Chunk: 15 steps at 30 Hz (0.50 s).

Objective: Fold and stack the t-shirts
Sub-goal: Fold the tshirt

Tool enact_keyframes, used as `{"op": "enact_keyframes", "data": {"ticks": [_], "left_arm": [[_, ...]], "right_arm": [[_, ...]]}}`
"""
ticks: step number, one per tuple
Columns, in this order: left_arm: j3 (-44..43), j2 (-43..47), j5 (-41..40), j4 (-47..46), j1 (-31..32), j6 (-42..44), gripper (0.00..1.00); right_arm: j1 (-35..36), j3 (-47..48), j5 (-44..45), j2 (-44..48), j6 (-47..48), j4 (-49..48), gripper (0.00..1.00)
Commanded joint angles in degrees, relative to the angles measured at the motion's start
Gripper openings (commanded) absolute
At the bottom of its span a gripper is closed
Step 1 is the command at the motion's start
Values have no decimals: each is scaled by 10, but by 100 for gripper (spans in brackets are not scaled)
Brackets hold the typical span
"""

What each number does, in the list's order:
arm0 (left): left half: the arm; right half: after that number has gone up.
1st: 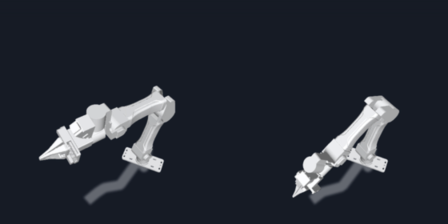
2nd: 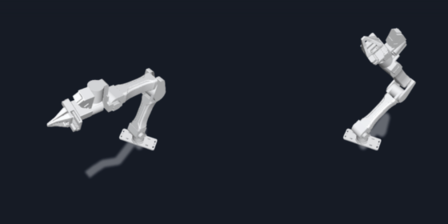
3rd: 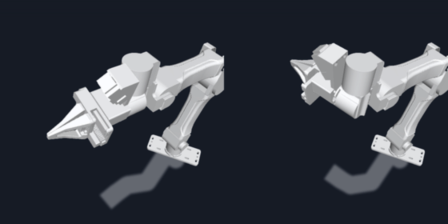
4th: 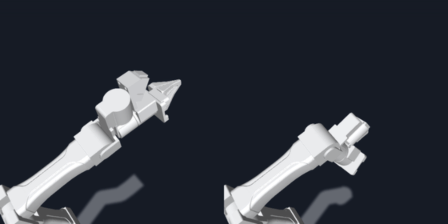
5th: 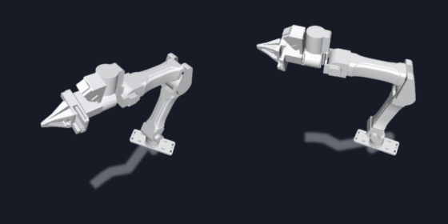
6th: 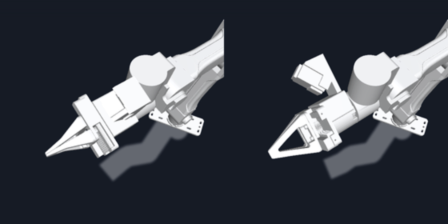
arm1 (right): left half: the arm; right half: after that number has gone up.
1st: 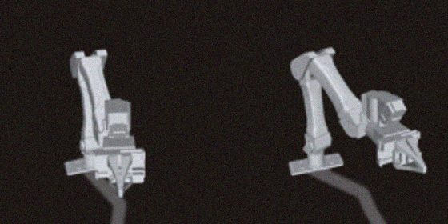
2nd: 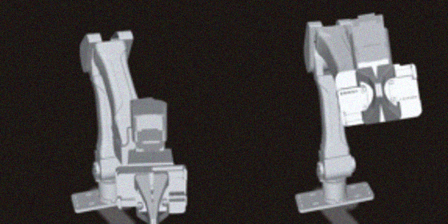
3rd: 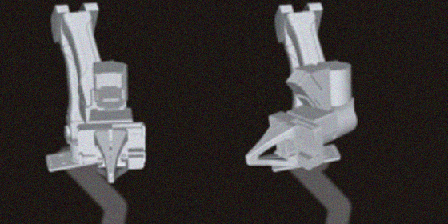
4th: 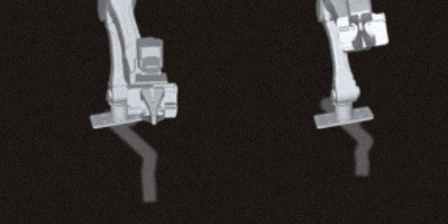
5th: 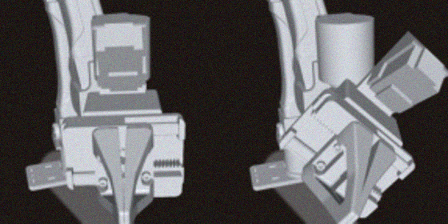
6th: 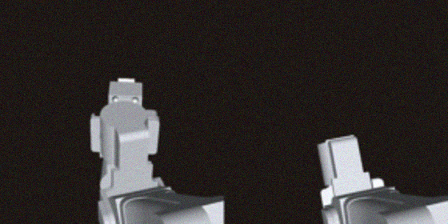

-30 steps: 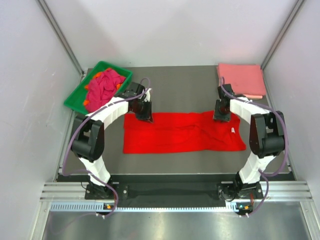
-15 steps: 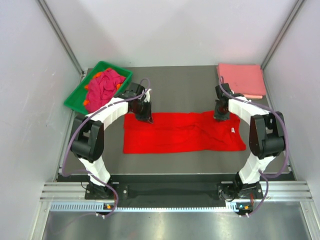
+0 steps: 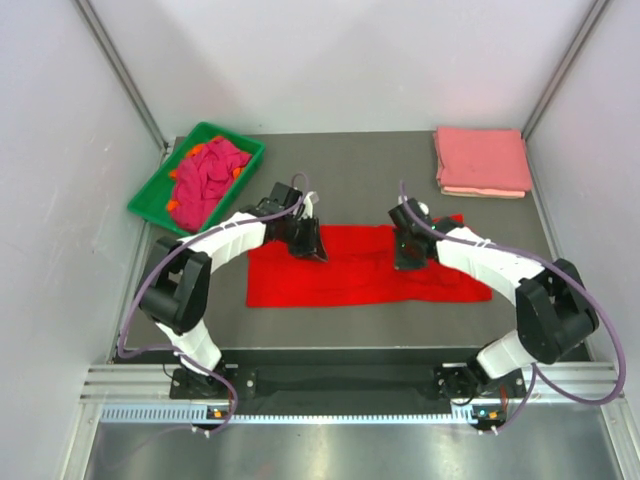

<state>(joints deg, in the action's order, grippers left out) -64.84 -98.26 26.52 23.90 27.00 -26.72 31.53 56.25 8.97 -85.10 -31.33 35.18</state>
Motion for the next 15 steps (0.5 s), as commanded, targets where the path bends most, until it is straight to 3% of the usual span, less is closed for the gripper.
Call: {"op": "enact_keyframes", "data": {"ticks": [1, 5, 6, 7, 9, 15], "left_arm": [[14, 22, 23, -75, 15, -54, 24], [24, 20, 24, -105, 40, -79, 25], [29, 18, 24, -113, 53, -84, 26], [31, 16, 26, -130, 59, -98, 26], [36, 13, 26, -150, 83, -111, 27], [46, -4, -9, -226, 157, -176, 31]], "right_arm": [[44, -25, 29, 27, -57, -20, 4], [88, -27, 49, 49, -76, -9, 6], [101, -24, 54, 54, -80, -1, 9], [107, -18, 59, 66, -84, 7, 19], [111, -13, 69, 82, -93, 37, 25], [68, -43, 126, 188, -129, 101, 29]]}}
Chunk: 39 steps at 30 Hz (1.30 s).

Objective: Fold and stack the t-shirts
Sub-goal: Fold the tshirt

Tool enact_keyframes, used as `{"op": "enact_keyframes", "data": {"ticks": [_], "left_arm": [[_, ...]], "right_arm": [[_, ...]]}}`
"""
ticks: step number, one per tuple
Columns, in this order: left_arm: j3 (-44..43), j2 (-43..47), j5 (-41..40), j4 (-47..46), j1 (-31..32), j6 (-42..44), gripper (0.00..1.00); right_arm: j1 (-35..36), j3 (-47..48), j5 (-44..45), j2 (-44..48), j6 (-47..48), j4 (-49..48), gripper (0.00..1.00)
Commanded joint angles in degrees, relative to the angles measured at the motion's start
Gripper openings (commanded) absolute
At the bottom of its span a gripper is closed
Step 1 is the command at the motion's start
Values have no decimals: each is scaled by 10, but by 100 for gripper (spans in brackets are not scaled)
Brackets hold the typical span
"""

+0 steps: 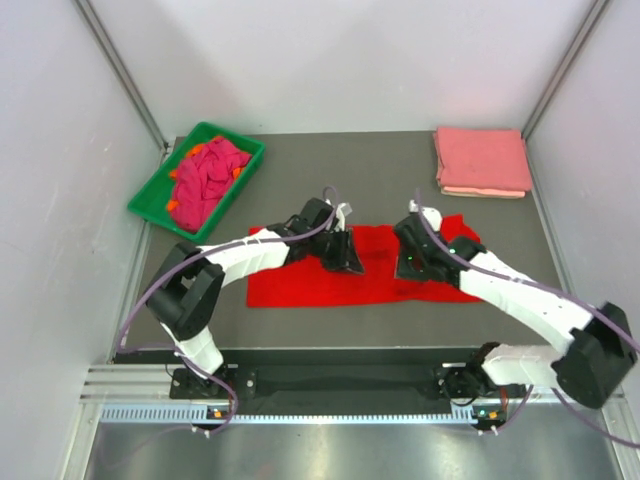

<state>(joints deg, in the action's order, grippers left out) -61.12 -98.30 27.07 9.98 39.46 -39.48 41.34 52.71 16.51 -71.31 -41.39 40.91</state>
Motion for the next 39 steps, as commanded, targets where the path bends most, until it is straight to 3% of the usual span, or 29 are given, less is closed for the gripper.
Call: {"op": "enact_keyframes", "data": {"ticks": [1, 6, 10, 15, 22, 39], "left_arm": [[11, -8, -25, -95, 41, -69, 31], [-15, -44, -66, -123, 108, -100, 33], [-38, -84, -83, -125, 133, -112, 33], [-63, -101, -118, -112, 151, -106, 33], [-79, -109, -140, -105, 154, -103, 34], [-73, -135, -134, -145, 160, -122, 33]], "right_arm": [[-49, -23, 49, 71, -26, 44, 28], [-198, -64, 16, 90, 13, 16, 30], [-257, -49, 6, 45, 32, 13, 28], [-271, -57, 12, 38, 6, 35, 28], [-300, -150, -3, 119, -30, 26, 34], [-306, -262, -9, 151, -99, -61, 36]]}}
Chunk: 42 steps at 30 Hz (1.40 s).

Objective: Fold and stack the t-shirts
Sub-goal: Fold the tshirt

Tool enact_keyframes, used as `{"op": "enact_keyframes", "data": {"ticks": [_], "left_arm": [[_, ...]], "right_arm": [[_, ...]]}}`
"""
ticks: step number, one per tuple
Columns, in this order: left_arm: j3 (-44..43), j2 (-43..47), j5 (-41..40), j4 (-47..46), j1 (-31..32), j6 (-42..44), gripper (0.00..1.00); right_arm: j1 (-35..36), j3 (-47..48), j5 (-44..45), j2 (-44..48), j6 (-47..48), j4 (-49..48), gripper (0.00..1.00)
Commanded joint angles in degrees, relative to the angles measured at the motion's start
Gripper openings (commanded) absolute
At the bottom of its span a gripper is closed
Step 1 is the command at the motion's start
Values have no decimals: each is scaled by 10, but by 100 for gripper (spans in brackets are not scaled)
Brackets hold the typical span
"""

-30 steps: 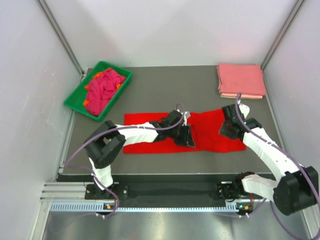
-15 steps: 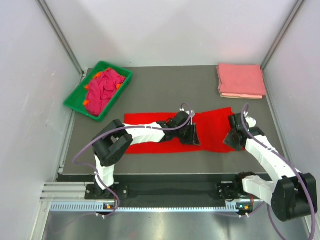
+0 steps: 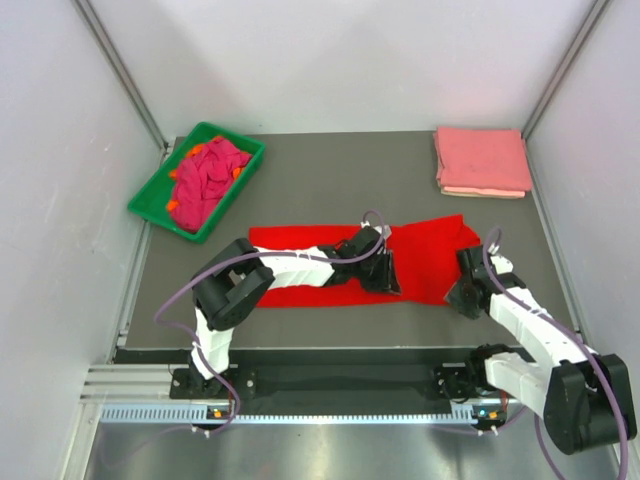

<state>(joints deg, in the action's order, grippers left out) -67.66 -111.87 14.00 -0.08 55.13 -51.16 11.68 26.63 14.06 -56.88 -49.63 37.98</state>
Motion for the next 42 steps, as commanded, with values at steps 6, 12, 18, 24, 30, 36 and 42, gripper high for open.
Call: {"op": "enact_keyframes", "data": {"ticks": [6, 12, 18, 24, 30, 36, 42], "left_arm": [[-13, -4, 7, -46, 3, -5, 6], [-24, 3, -3, -17, 3, 8, 0], [-35, 17, -32, 27, 2, 24, 0], [-45, 14, -29, 42, 2, 18, 0], [-41, 32, -39, 55, 2, 23, 0], [-39, 48, -41, 74, 1, 31, 0], [-32, 57, -37, 75, 1, 34, 0]], "right_arm": [[-10, -9, 23, 23, -14, -46, 4], [-10, -21, 14, 92, -8, -48, 0], [-9, -25, 16, 190, -19, 0, 0], [-8, -19, 18, 257, -27, 23, 0], [-8, -19, 3, 302, -27, 45, 0], [-8, -37, -35, 366, -47, 59, 0], [-8, -60, -58, 427, -75, 102, 0]]}}
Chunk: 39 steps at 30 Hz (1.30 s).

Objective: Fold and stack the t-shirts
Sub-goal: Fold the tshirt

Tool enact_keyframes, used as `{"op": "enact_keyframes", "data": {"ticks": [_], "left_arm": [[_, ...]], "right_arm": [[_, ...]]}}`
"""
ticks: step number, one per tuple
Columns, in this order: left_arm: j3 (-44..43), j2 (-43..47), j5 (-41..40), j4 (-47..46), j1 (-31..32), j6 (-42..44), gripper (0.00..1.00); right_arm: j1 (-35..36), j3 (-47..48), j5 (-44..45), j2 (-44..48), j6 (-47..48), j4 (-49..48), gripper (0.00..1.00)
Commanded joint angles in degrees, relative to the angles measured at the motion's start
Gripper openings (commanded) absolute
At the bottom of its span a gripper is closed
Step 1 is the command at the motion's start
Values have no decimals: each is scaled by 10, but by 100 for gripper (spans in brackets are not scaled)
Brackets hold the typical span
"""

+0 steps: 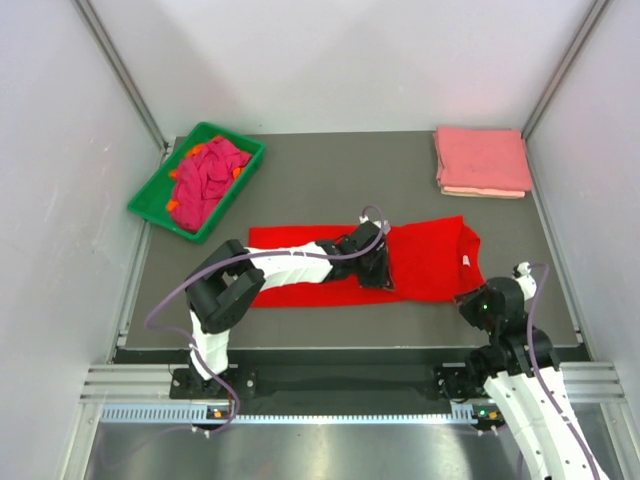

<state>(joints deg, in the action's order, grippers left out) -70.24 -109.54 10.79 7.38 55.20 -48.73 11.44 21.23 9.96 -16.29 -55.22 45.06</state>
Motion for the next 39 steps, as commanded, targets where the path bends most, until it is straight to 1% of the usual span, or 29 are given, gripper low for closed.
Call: {"op": "enact_keyframes", "data": {"ticks": [1, 8, 11, 16, 21, 32, 39], "left_arm": [[-4, 35, -4, 1, 1, 11, 0], [-2, 41, -3, 11, 1, 17, 0], [-1, 42, -1, 14, 1, 21, 0], [11, 46, -4, 15, 1, 24, 0], [13, 43, -2, 19, 1, 26, 0], [16, 44, -7, 36, -1, 33, 0], [5, 19, 6, 52, -4, 34, 0]], "right_arm": [[-5, -7, -24, 25, -22, 35, 0], [-4, -31, -56, 68, -35, 49, 0], [-5, -43, -76, 75, -34, 42, 0], [-5, -45, -78, 79, -27, 55, 0], [-5, -43, -74, 54, -34, 50, 0], [-5, -36, -76, 10, -4, 38, 0], [-5, -3, -17, -8, 22, 32, 0]]}}
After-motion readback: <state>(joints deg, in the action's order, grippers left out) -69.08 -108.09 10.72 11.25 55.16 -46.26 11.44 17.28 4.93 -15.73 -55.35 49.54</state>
